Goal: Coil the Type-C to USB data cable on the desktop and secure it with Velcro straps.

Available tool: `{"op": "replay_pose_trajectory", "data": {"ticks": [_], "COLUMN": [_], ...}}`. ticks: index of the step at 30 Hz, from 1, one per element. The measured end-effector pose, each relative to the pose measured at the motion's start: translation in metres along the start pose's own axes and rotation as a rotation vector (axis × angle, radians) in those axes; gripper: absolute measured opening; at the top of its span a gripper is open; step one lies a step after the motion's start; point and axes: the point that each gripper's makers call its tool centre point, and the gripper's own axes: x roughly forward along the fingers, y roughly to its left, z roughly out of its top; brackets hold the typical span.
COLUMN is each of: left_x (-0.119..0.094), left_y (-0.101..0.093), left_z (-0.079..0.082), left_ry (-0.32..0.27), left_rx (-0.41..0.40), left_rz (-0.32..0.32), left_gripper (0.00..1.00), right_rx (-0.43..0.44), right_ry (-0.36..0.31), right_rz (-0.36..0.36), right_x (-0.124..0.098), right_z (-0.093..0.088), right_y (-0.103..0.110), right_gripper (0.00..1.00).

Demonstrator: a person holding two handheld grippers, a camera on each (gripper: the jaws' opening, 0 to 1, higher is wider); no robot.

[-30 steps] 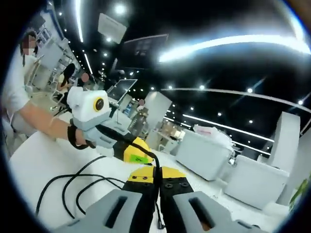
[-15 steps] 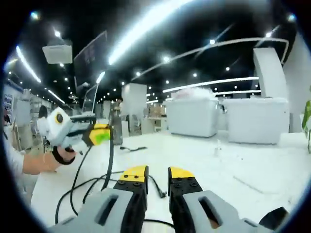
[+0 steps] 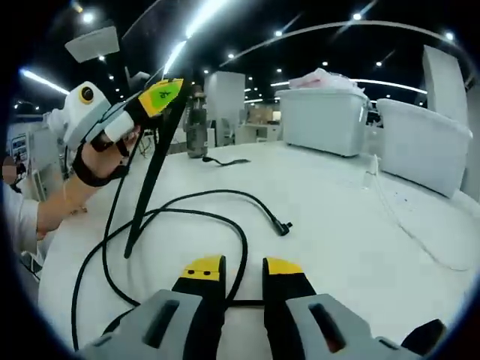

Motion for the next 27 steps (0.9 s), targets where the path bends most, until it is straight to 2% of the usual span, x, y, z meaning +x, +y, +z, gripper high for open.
{"op": "replay_pose_trajectory", "data": {"ticks": [2,6,8,11,14,17,21,22,24,25,27], "left_x": [-0.001,-0.002,-0.001,0.000,0.001,0.002,0.003,0.004,0.004,0.004,0.005], "left_y": [0.000,0.000,-0.002,-0.004,-0.006,-0.010,-0.015,-0.016,-0.017,-0.017,-0.017], "left_z": [0.004,0.008,0.008,0.006,0.004,0.002,-0.001,-0.002,-0.002,-0.003,-0.004], "left_ry": [-0.012,-0.031,-0.031,-0.025,-0.021,-0.015,-0.008,-0.007,-0.006,-0.006,-0.004], "left_rx": [-0.003,-0.019,-0.019,-0.013,-0.016,-0.024,-0.024,-0.019,-0.011,-0.007,-0.003], "left_rz": [0.003,0.002,-0.002,-0.010,-0.018,-0.033,-0.052,-0.054,-0.056,-0.057,-0.057], "left_gripper": [0.05,0.05,0.05,0.05,0.05,0.05,0.05,0.05,0.05,0.05,0.05], "right_rx": [-0.025,-0.043,-0.063,-0.152,-0.153,-0.133,-0.182,-0.222,-0.375,-0.423,-0.457], "right_ry": [0.042,0.034,0.041,0.055,-0.007,-0.100,-0.221,-0.248,-0.291,-0.325,-0.370], "right_rz": [-0.015,-0.010,-0.017,-0.064,-0.105,-0.154,-0.239,-0.277,-0.375,-0.401,-0.408], "right_x": [0.001,0.007,0.007,0.005,-0.001,-0.014,-0.036,-0.043,-0.057,-0.063,-0.070], "right_z": [-0.008,-0.005,-0.003,-0.002,0.012,0.036,0.067,0.076,0.094,0.103,0.113], "right_y": [0.000,0.004,0.002,-0.007,-0.016,-0.029,-0.040,-0.042,-0.044,-0.040,-0.031], "right_gripper": [0.14,0.03,0.02,0.02,0.01,0.01,0.01,0.01,0.01,0.01,0.01]}}
